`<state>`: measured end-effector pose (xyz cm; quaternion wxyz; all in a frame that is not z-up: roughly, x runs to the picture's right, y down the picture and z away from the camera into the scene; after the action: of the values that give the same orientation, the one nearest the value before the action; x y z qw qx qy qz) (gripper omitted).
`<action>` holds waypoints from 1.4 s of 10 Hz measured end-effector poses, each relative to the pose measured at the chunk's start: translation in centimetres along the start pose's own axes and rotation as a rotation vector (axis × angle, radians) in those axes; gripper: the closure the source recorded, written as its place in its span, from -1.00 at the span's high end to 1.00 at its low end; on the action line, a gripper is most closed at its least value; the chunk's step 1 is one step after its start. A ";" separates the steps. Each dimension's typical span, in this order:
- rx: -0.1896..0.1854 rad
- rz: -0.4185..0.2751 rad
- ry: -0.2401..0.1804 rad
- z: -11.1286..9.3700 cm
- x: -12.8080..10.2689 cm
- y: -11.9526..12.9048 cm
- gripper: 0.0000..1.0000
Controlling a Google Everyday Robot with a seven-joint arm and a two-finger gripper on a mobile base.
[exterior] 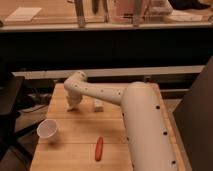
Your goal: Place the white sponge in the ceramic bowl
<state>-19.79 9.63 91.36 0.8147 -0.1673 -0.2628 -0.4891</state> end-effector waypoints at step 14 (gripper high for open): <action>0.059 0.063 0.027 -5.8 2.7 5.6 -0.99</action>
<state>-12.27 7.23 88.19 0.8379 -0.1448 -0.2605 -0.4573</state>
